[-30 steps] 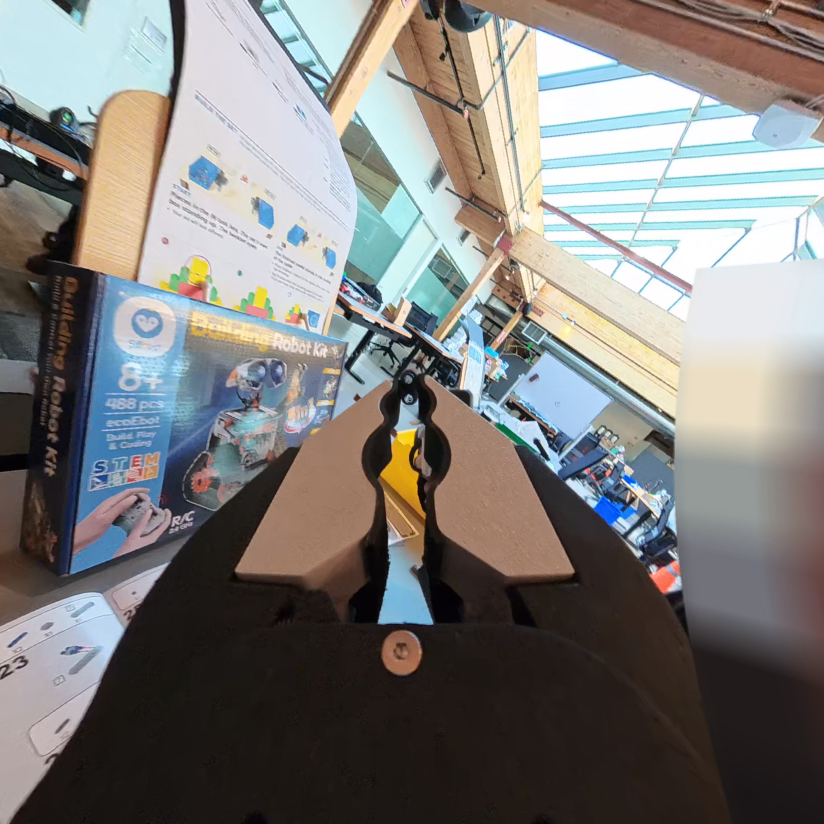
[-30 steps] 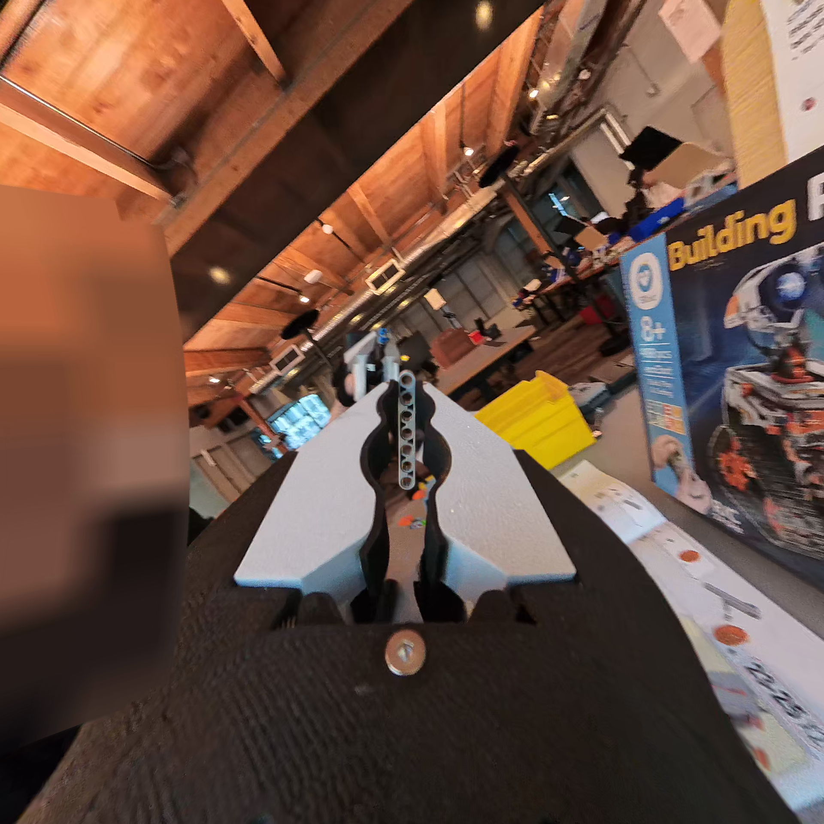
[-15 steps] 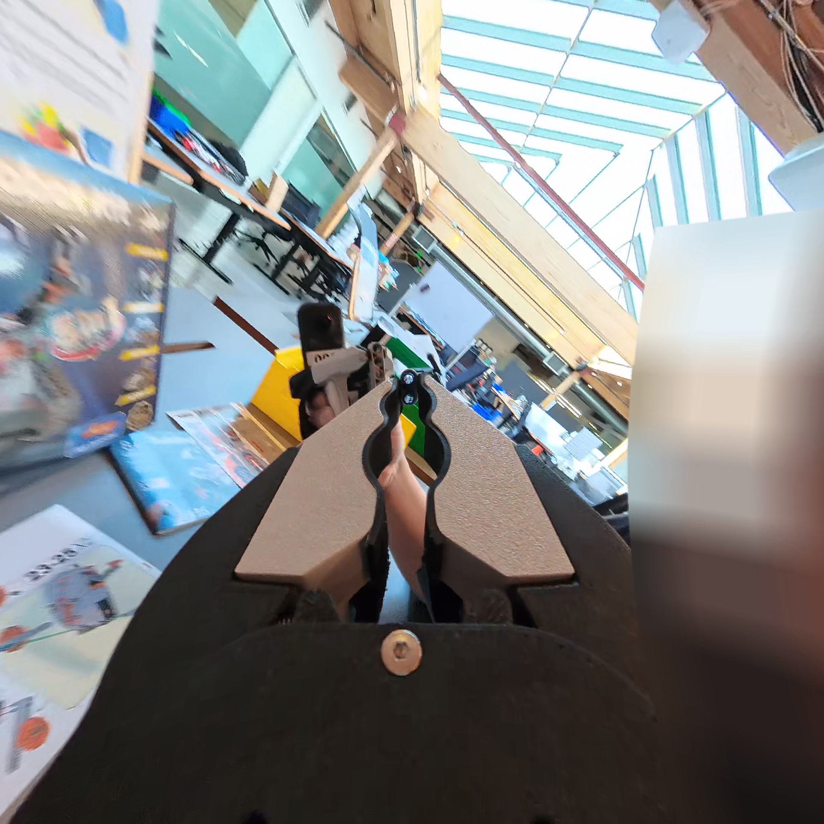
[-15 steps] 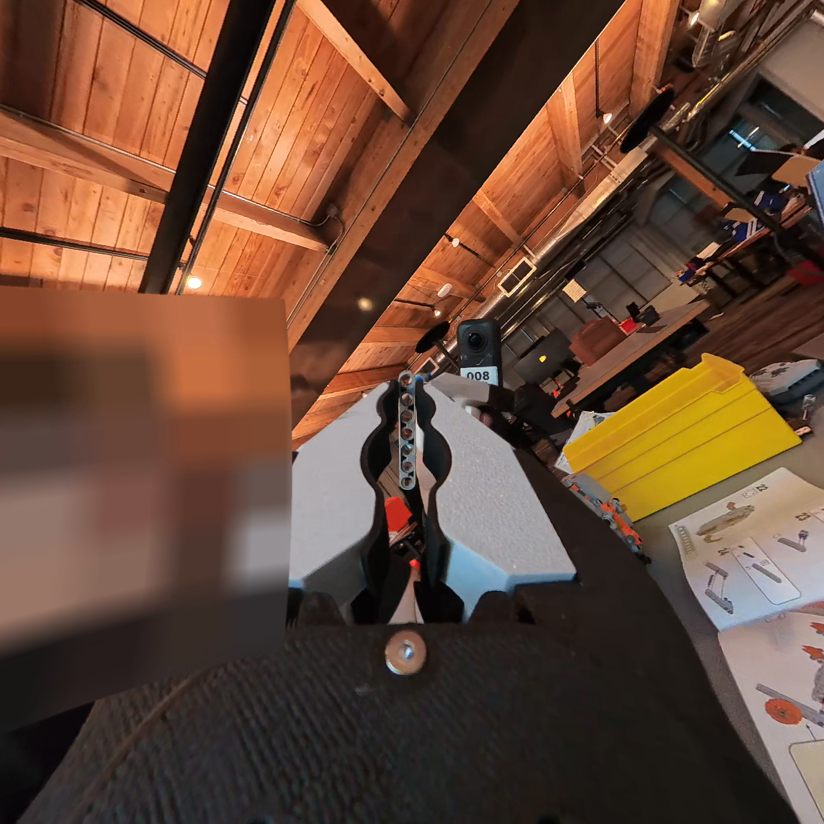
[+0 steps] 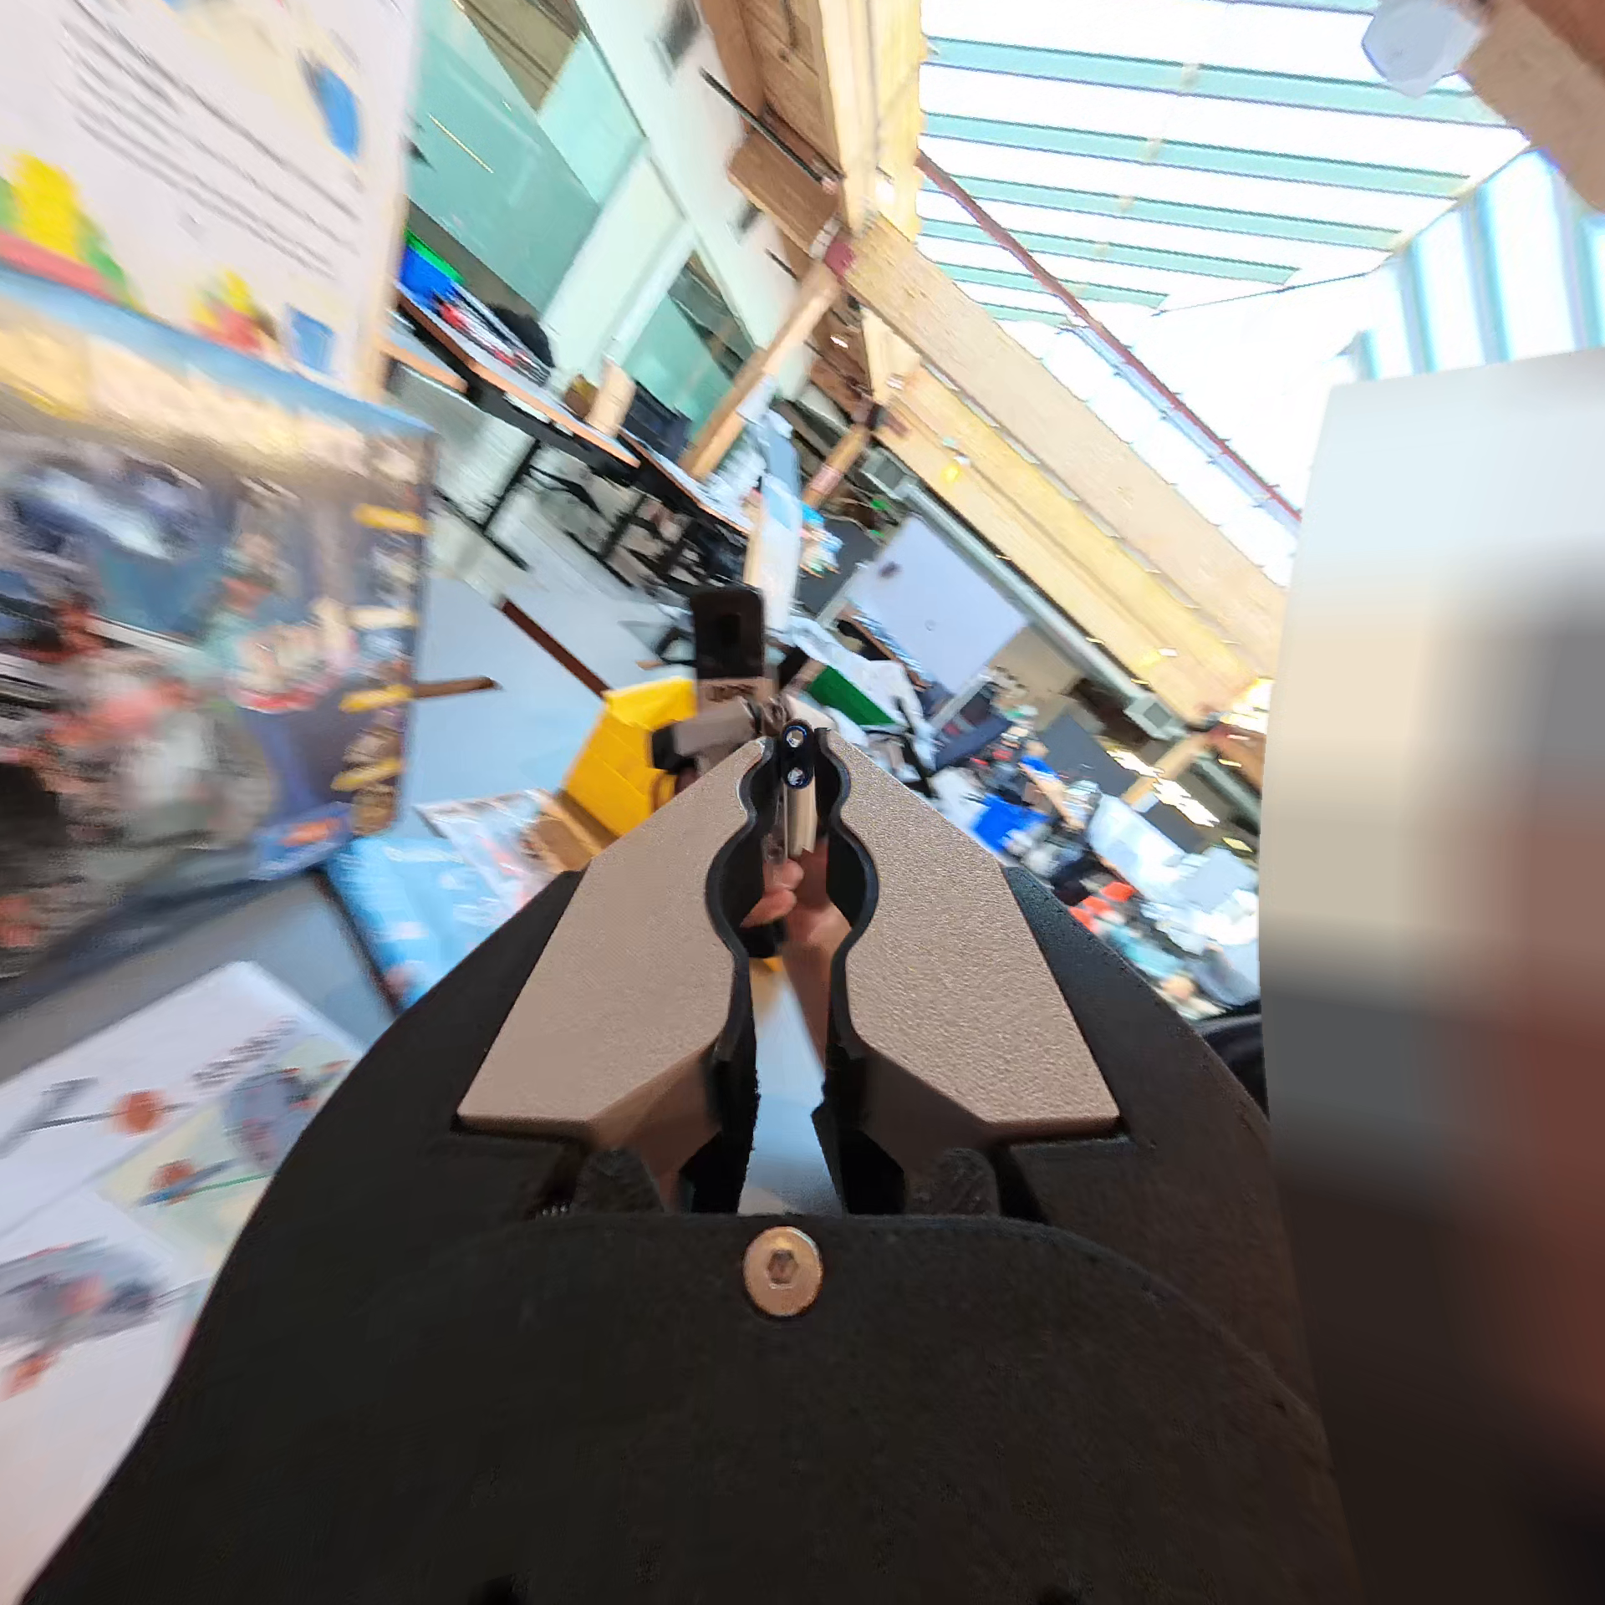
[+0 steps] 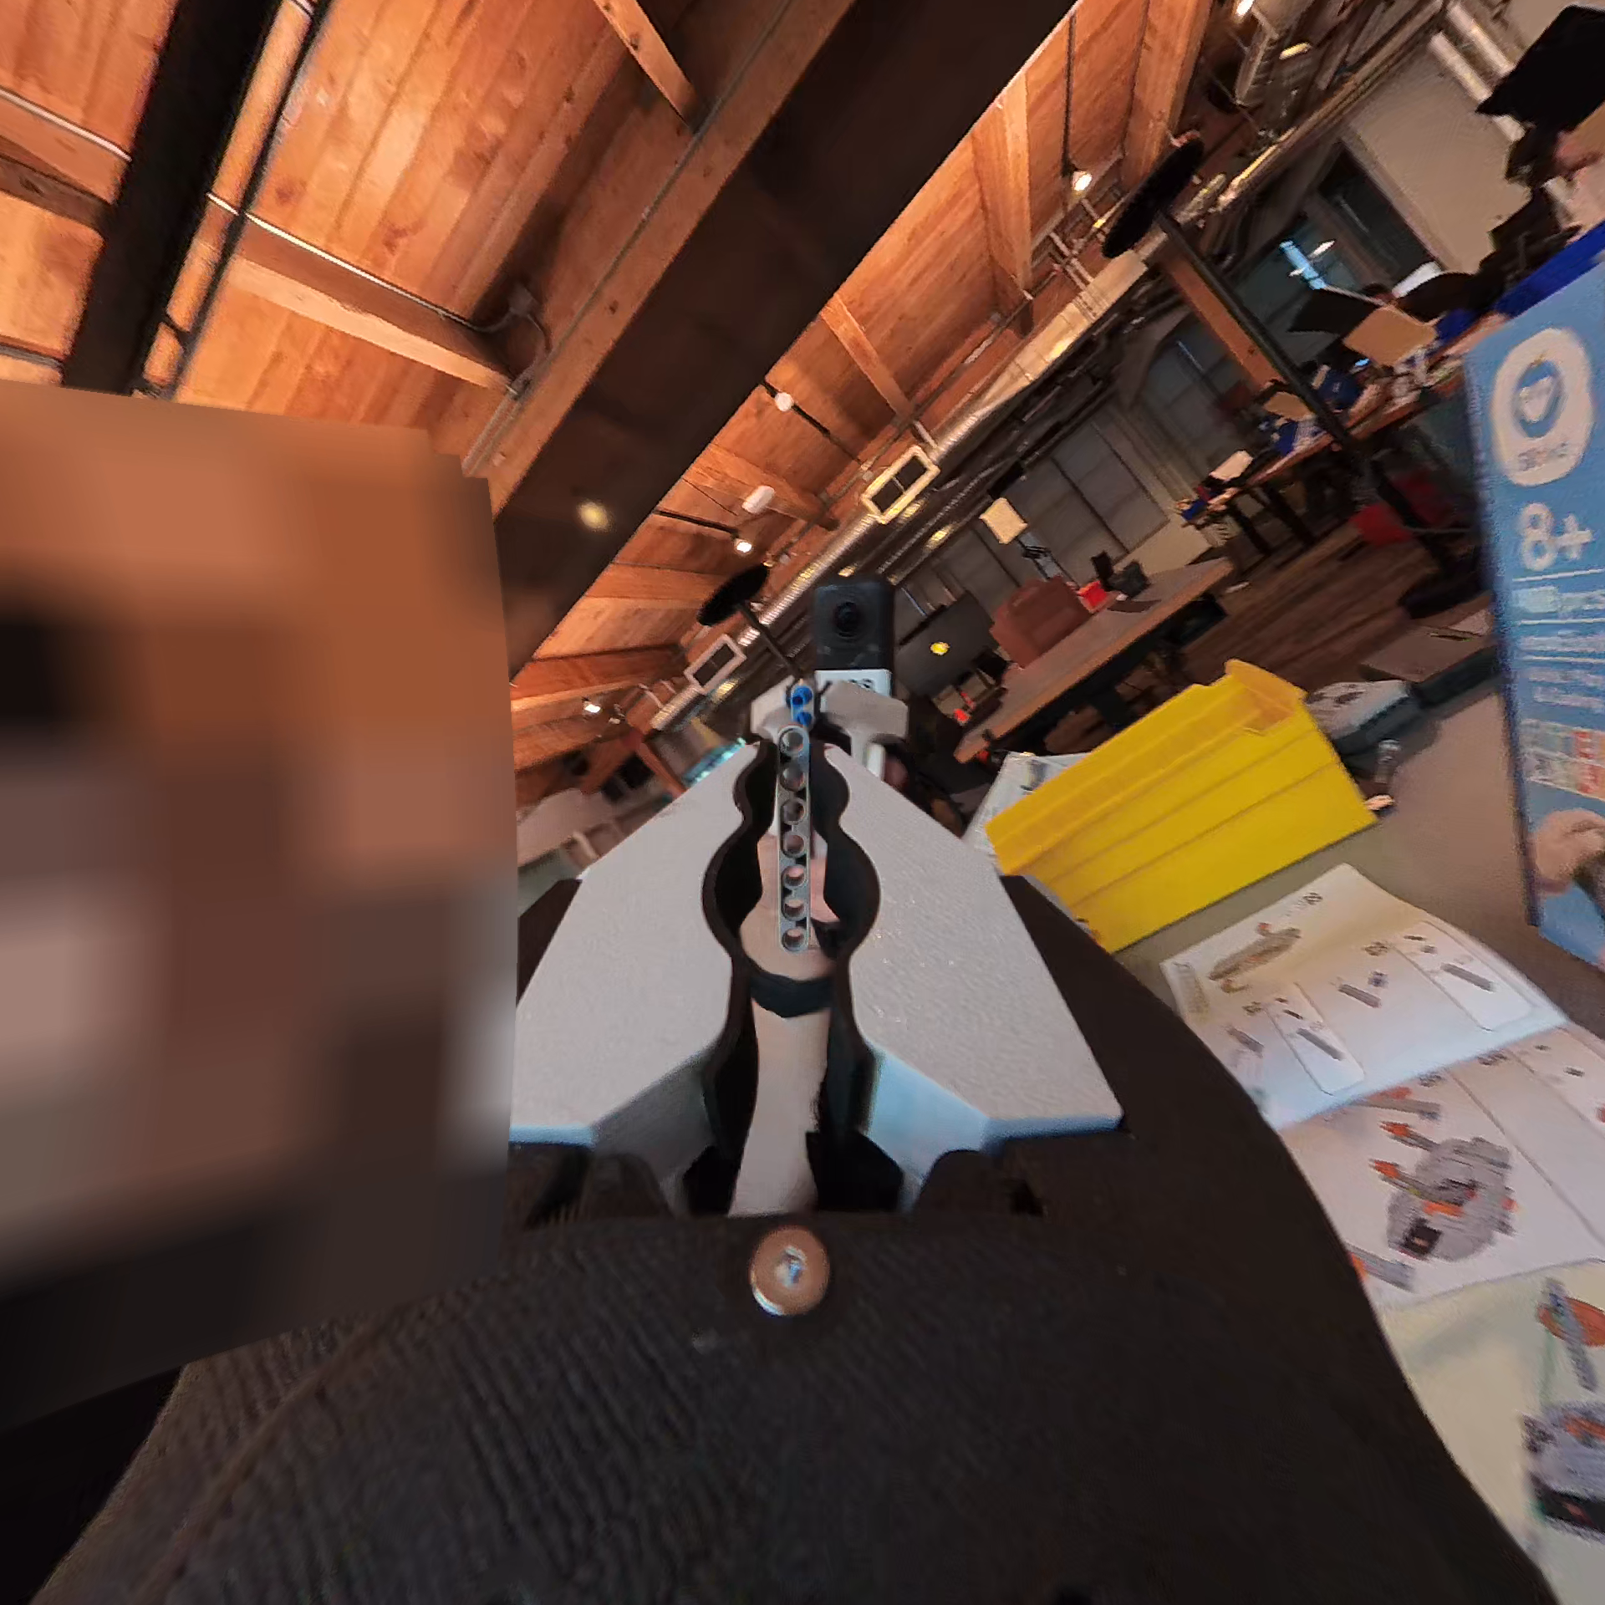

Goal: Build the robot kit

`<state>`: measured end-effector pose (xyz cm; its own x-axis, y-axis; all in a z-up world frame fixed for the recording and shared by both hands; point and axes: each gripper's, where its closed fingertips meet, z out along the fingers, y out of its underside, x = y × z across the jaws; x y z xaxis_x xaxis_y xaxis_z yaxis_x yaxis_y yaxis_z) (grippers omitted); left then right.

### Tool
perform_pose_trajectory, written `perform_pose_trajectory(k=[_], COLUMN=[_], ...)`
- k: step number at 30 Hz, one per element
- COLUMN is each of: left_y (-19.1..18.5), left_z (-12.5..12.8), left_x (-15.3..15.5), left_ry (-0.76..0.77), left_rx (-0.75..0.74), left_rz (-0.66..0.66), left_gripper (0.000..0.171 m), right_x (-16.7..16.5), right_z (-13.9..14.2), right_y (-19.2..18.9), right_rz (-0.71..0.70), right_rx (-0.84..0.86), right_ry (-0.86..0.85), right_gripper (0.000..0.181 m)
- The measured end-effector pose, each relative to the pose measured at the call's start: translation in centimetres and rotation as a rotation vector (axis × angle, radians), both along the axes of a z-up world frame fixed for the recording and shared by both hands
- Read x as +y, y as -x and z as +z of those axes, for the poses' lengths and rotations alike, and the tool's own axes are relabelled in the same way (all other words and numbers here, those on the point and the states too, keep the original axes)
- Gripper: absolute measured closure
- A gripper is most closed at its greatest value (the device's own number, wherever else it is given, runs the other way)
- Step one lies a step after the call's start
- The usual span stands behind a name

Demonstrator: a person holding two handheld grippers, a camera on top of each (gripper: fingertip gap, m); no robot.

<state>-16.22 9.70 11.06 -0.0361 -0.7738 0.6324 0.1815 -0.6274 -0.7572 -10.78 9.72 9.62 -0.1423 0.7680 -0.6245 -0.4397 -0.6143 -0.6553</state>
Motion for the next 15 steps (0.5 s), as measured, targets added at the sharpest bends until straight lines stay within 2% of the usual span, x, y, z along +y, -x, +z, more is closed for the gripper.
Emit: perform_pose_trajectory(k=[1, 8, 15], left_y=[0.7, 6.1, 8.8], left_z=[0.1, 1.3, 2.3], left_x=[0.5, 3.4, 4.2], left_ry=[-0.016, -0.105, -0.216], left_rx=[0.012, 0.045, 0.124], left_rz=[0.035, 0.27, 0.442], left_gripper=[0.167, 0.166, 0.166], right_x=[0.2, 1.1, 3.1], right_z=[-0.3, -0.9, -1.0], right_y=[0.1, 0.5, -1.4], right_rz=[-0.032, -0.253, -0.64], right_rx=[-0.039, -0.257, -0.553], right_ry=[-0.018, -0.164, -0.359], right_gripper=[0.176, 0.177, 0.176])
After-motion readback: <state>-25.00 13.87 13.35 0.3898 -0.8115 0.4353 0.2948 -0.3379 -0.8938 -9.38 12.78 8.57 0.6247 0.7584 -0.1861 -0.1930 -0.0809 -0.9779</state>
